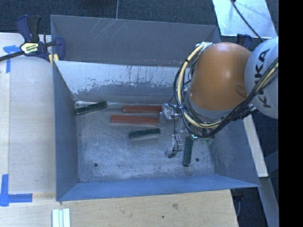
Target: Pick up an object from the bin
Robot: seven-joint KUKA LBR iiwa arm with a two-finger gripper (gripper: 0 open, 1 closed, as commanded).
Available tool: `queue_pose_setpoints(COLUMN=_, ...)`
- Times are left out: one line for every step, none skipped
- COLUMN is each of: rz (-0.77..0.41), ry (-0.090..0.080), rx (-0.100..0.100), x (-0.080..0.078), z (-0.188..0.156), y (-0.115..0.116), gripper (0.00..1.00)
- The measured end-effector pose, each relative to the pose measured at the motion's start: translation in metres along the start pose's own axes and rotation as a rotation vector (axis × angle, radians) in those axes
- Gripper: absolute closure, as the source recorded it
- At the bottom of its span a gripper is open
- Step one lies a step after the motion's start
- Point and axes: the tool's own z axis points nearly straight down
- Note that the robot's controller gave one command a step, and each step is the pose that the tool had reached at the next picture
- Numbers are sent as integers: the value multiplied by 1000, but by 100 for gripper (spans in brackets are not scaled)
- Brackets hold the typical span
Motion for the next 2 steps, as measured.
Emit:
queue_pose_setpoints(rz=-96, ry=-12, rx=0, x=-81, z=144, y=42, gripper=0)
queue_pose_setpoints(rz=-94, ry=-19, rx=-1, x=-83, z=136, y=41, gripper=100)
